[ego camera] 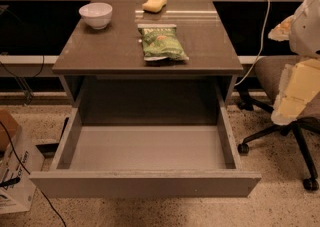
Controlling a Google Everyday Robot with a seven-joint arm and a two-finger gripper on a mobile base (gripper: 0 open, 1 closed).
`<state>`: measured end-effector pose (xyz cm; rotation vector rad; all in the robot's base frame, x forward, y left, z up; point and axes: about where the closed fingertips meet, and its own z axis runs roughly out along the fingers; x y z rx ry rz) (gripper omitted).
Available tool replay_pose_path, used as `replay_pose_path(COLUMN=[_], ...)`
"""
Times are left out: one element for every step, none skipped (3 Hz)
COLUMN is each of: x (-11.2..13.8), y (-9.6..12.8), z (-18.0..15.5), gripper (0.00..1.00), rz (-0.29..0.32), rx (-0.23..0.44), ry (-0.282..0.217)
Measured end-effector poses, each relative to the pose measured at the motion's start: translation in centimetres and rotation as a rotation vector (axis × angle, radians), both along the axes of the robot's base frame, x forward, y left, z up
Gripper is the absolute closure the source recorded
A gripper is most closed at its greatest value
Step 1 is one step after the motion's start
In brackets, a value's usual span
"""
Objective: Place green jalapeno chip bag into top drawer
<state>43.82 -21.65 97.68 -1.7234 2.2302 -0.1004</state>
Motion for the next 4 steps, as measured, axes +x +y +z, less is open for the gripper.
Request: replay_pose_path(x=[0.0, 1.3, 4.8, 7.8], y=[0.0, 1.3, 4.3, 6.2], z=[0.0, -0.1, -0.3, -1.0], gripper=[0.00, 0.00, 0.00, 0.00], rz=[0.000, 0.001, 0.013, 0.008], rx=[0.000, 0.047, 0.165, 0.249], ry=[0.000, -0.020, -0.059, -0.090])
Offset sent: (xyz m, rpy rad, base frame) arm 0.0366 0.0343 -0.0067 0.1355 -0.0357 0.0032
